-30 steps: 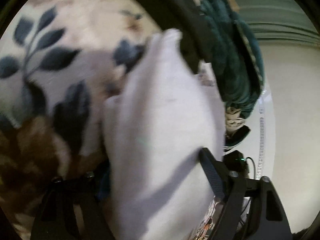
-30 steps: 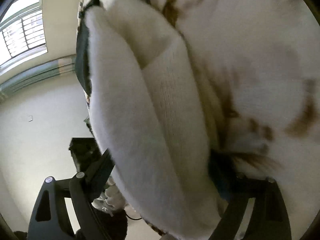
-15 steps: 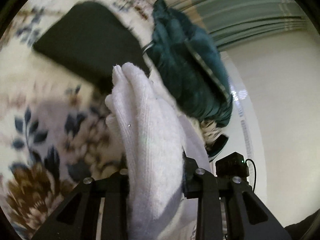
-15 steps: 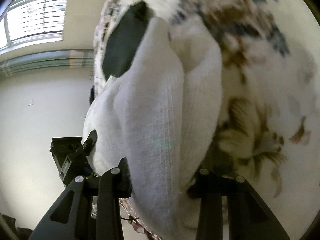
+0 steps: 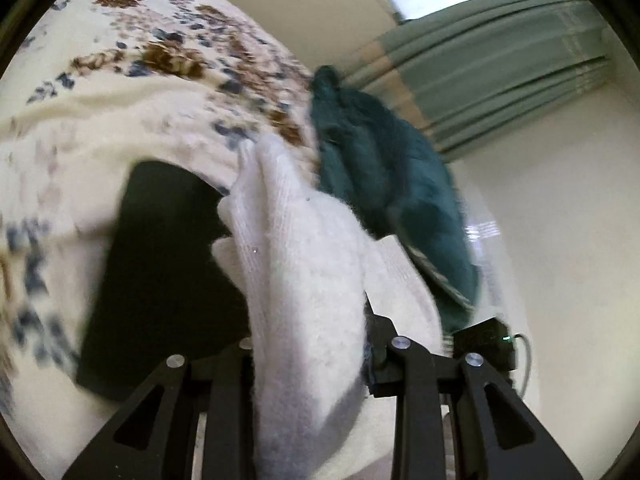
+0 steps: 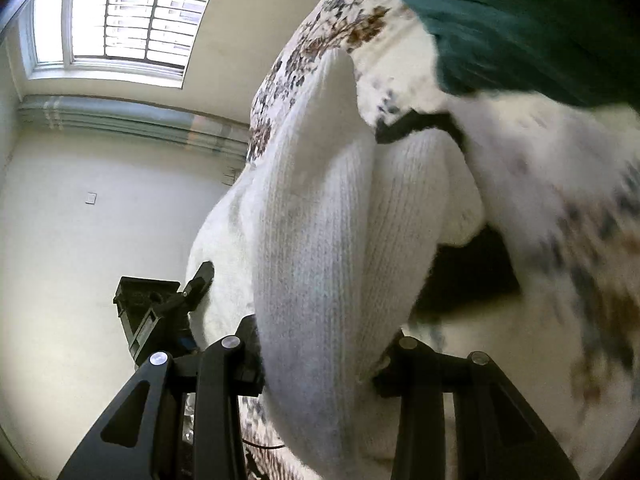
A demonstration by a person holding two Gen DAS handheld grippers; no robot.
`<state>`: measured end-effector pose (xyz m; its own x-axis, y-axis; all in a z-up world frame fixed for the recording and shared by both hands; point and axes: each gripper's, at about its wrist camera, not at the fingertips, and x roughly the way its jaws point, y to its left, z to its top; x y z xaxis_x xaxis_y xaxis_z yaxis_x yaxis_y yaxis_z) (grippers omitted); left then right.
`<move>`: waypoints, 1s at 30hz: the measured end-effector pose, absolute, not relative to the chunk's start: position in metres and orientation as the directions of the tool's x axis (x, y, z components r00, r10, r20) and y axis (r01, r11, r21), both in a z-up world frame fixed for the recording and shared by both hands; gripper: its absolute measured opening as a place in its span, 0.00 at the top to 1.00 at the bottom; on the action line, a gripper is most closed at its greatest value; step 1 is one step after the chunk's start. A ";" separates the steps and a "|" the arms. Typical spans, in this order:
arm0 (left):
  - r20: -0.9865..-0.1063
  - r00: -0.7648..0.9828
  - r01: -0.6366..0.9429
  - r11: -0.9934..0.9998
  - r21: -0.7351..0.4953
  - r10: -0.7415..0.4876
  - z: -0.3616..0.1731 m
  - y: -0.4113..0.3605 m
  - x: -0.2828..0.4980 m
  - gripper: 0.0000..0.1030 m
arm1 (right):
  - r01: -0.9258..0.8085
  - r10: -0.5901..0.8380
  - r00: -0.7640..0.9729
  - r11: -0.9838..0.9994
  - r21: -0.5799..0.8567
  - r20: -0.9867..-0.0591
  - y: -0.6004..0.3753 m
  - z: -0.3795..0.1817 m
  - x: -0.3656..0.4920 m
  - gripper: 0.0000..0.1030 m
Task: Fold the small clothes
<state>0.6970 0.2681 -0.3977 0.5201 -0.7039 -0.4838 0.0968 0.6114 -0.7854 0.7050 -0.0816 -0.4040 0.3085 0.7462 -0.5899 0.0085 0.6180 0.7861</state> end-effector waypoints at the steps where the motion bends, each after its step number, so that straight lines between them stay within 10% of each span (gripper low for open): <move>1: -0.515 0.498 0.082 0.629 -0.773 -0.698 -0.412 0.272 0.714 0.75 | 0.006 0.745 0.298 0.624 0.782 -0.597 -0.074 -0.416 0.723 0.62; 6: -0.690 0.358 -0.036 0.729 -0.683 -0.629 -0.493 0.285 0.750 0.66 | 0.083 0.692 0.251 0.681 0.728 -0.677 -0.065 -0.487 0.786 0.59; 14: -0.665 0.440 -0.013 0.736 -0.677 -0.603 -0.473 0.295 0.697 0.52 | 0.108 0.539 0.244 0.811 0.575 -0.806 -0.071 -0.485 0.761 0.31; 17: -0.677 0.450 -0.018 0.752 -0.659 -0.582 -0.482 0.288 0.679 0.54 | 0.120 0.553 0.235 0.800 0.588 -0.800 -0.075 -0.482 0.739 0.32; 21: -0.662 0.491 -0.031 0.748 -0.663 -0.566 -0.485 0.286 0.676 0.72 | 0.179 0.602 0.244 0.742 0.646 -0.760 -0.089 -0.483 0.703 0.62; 30: -0.813 0.521 -0.027 0.947 -0.321 -0.260 -0.444 0.257 0.666 0.54 | 0.085 0.326 0.272 0.929 0.360 -0.906 -0.060 -0.451 0.705 0.50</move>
<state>0.6661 0.2574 -0.4435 0.5211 -0.2604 -0.8128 -0.0267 0.9469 -0.3205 0.7046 -0.0605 -0.4507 0.2719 0.3256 -0.9056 0.0848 0.9292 0.3596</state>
